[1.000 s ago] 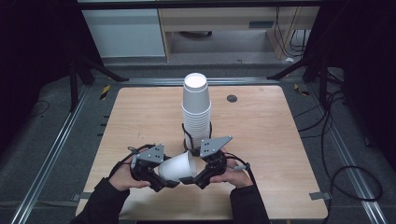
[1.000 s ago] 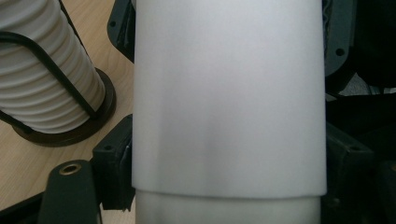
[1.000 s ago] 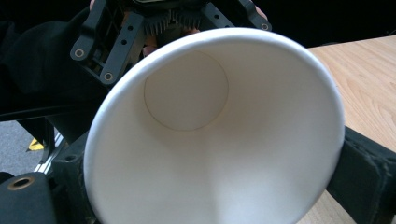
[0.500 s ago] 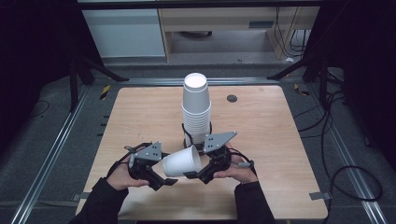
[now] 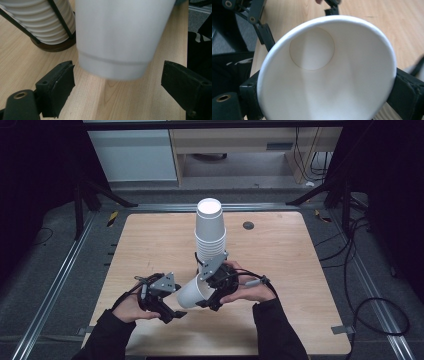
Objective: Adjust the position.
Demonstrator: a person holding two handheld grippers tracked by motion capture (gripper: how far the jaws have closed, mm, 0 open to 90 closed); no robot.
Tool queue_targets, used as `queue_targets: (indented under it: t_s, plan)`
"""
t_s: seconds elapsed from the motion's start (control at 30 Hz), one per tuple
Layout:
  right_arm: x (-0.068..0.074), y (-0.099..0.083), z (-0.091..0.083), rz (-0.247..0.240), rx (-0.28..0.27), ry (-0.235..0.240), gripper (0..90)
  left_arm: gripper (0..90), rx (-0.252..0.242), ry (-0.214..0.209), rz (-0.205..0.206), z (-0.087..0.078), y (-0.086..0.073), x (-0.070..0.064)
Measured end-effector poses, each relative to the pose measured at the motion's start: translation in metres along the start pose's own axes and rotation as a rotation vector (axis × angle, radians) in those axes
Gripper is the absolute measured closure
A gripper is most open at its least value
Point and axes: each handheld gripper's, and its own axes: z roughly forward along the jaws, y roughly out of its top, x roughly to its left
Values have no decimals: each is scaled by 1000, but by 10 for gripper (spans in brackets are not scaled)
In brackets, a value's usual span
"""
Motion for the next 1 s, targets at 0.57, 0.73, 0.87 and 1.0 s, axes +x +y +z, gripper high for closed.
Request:
queue_targets:
  t_s: [0.57, 0.73, 0.87, 1.0]
  plan:
    - [6, 17, 24, -37, 26, 54, 80, 216, 14, 4, 4, 5, 2, -2]
    - [6, 17, 25, -39, 31, 59, 79, 223, 27, 10, 7, 6, 2, -3]
    - [5, 16, 26, -38, 23, 52, 65, 225, 19, 11, 5, 4, 2, -2]
    - [5, 15, 26, -38, 11, 38, 48, 225, 21, 20, -2, 4, 1, -1]
